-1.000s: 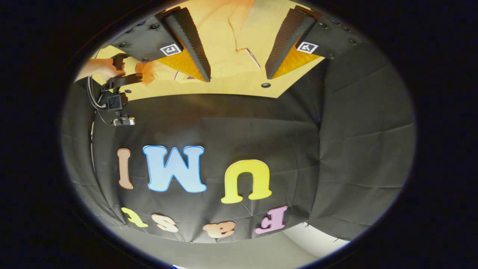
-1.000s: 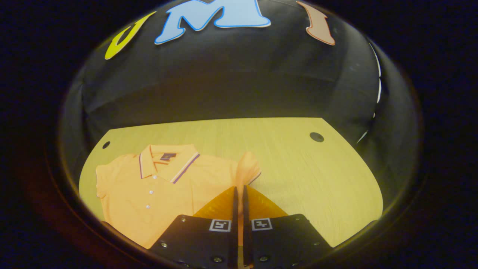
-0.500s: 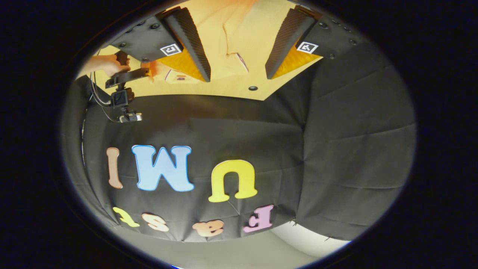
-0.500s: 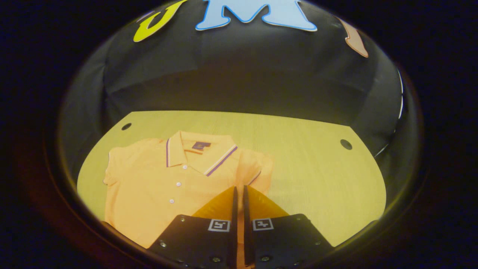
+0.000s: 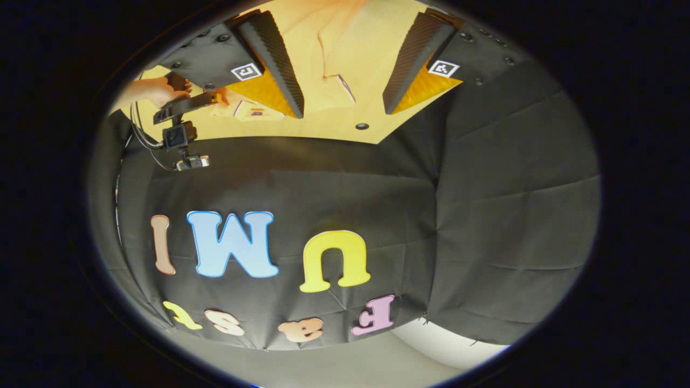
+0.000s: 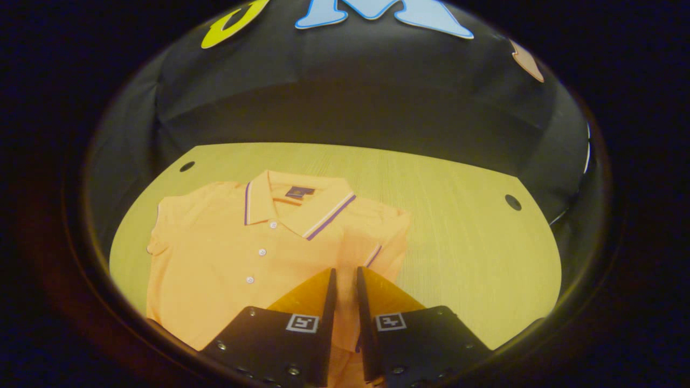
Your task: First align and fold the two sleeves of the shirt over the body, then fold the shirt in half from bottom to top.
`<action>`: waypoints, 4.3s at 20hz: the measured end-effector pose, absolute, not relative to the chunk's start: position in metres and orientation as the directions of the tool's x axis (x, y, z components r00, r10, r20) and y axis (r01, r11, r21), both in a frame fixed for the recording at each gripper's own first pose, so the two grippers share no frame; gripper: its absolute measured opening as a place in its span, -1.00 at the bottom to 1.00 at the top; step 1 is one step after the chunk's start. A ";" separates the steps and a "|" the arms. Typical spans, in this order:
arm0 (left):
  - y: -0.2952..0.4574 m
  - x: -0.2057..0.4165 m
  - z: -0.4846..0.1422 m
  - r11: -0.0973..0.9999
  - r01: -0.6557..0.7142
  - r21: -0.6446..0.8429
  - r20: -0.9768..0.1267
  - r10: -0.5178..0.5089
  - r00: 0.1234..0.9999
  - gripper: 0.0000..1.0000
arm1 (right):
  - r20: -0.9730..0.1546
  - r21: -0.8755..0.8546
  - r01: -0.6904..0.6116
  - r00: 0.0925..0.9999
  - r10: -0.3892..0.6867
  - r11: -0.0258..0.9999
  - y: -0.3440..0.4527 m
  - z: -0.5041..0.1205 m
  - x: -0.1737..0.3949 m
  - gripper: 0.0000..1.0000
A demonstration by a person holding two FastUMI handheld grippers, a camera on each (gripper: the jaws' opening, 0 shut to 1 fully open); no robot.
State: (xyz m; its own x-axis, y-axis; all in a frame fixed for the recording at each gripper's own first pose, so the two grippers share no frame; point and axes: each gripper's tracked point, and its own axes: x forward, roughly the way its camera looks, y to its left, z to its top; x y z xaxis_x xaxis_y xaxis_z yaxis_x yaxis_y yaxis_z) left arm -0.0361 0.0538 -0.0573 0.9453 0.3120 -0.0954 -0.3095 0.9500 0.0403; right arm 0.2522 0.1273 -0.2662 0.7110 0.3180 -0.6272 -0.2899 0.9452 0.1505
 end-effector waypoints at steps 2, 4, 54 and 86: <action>0.056 -0.025 -0.058 0.957 -0.289 0.035 -0.098 0.291 0.952 0.92 | -0.626 0.162 -0.286 0.711 0.322 0.945 0.127 -0.260 0.248 -0.40; 0.058 -0.012 -0.061 0.965 -0.261 0.023 -0.107 0.262 0.959 0.92 | -0.610 0.175 -0.278 0.723 0.326 0.945 0.126 -0.250 0.241 0.07; 0.187 0.261 -0.351 0.960 -0.278 0.004 -0.588 0.227 0.776 0.44 | -0.382 0.231 -0.082 0.909 0.168 0.969 0.079 -0.055 0.001 0.98; 0.062 0.284 -0.304 0.999 -0.024 0.037 -0.562 0.041 0.826 -0.88 | -0.425 0.276 -0.015 0.895 0.136 0.961 0.095 -0.087 -0.008 0.98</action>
